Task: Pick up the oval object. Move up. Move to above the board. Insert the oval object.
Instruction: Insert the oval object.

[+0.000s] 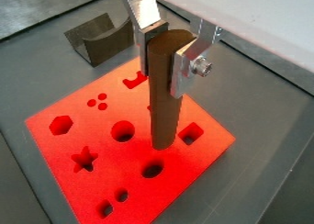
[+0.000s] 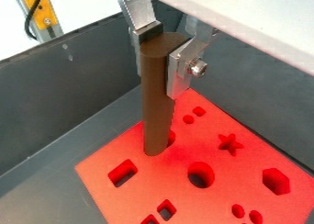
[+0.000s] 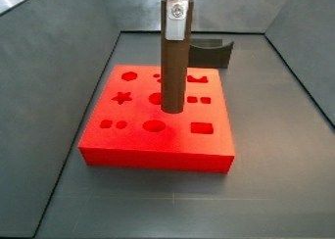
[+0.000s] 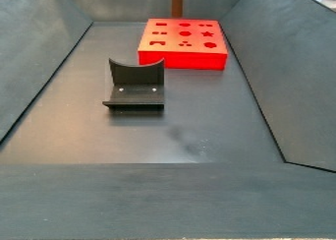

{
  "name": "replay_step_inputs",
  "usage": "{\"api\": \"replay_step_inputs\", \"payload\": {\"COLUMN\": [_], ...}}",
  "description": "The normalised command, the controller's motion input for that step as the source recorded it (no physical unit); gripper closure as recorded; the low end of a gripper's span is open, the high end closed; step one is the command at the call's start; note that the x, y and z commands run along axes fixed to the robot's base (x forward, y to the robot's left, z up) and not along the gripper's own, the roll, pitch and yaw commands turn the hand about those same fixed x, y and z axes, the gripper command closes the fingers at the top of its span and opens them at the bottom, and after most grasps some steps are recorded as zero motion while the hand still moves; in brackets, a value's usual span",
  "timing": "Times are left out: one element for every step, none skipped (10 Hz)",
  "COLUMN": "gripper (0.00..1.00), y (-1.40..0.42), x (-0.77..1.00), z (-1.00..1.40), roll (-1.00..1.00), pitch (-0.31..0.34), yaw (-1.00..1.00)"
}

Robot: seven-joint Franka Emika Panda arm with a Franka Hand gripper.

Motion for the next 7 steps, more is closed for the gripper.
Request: {"api": "replay_step_inputs", "payload": {"gripper": [1.0, 1.0, 1.0, 1.0, 1.0, 1.0, 1.0], "y": [0.0, 0.0, -0.07, -0.12, -0.18, -0.21, 0.0], "x": [0.03, 0.0, -0.27, -0.03, 0.0, 0.0, 0.0], "z": [0.0, -0.15, -0.27, -0.25, -0.22, -0.24, -0.11], "roll": [0.0, 0.1, 0.15, 0.01, 0.01, 0.0, -0.02], "pitch": [0.0, 0.006, 0.001, -0.037, -0.051, -0.083, -0.086], "yaw": [0.0, 0.07, 0.07, 0.05, 0.06, 0.07, 0.09]}}
